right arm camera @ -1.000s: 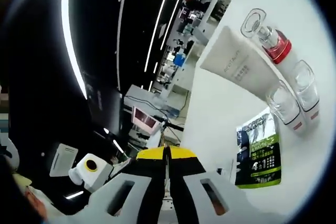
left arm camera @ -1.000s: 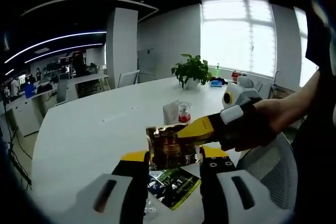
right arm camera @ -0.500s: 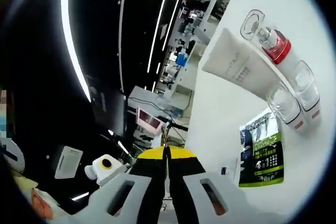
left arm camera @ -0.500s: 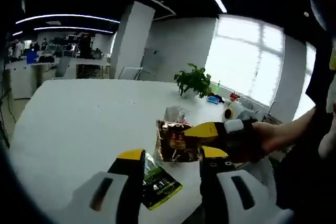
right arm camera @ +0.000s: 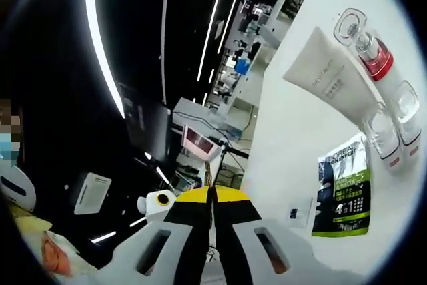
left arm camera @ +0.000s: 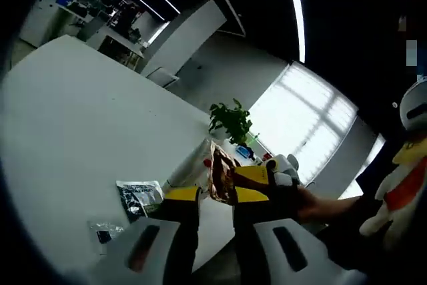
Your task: Arrange the skincare products in the storage area until every visible bottle or jar stands upright without overlapping.
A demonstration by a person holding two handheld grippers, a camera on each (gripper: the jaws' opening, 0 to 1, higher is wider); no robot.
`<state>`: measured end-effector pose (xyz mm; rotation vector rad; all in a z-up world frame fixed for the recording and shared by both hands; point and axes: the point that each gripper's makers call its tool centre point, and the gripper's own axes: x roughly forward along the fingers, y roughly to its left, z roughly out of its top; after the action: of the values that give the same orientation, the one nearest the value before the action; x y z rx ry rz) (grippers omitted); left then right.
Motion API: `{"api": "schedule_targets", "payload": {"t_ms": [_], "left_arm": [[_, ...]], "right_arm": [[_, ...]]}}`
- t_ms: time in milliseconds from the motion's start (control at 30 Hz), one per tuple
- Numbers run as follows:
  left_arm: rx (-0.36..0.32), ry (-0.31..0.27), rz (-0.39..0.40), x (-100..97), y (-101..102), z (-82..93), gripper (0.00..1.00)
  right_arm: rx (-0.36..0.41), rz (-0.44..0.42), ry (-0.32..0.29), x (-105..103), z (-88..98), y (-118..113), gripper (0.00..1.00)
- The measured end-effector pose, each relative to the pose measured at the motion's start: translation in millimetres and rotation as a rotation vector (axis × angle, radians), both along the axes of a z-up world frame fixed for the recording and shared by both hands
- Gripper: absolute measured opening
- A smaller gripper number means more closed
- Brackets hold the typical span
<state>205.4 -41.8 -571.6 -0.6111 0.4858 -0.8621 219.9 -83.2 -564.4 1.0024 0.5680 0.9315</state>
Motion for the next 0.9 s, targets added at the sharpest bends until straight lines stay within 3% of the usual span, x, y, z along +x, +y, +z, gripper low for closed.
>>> {"api": "schedule_targets", "payload": {"t_ms": [67,233,433,600,767,900], "left_arm": [[0.006,-0.002,0.002,0.2,1.1,-0.8,0.00],[0.017,0.008,0.039,3.8,7.7,-3.3,0.00],[0.003,0.066,0.075,-0.5,10.8,-6.7,0.00],[-0.008,0.087,0.112,-3.1,17.9,-7.8,0.00],[-0.006,0.107,0.134,-5.7,22.1,-10.5,0.00],[-0.010,0.138,0.156,-7.1,26.1,-15.5,0.00]], "right_arm": [[-0.008,0.008,-0.005,-0.6,0.1,1.8,0.01],[-0.072,0.011,-0.042,0.6,-2.9,3.2,0.02],[-0.239,-0.006,-0.208,7.3,-2.2,3.3,0.05],[-0.298,0.015,-0.270,9.9,3.5,6.7,0.05],[-0.425,0.053,-0.375,10.3,0.1,13.7,0.02],[-0.596,0.100,-0.483,12.8,-11.6,18.9,0.01]]}}
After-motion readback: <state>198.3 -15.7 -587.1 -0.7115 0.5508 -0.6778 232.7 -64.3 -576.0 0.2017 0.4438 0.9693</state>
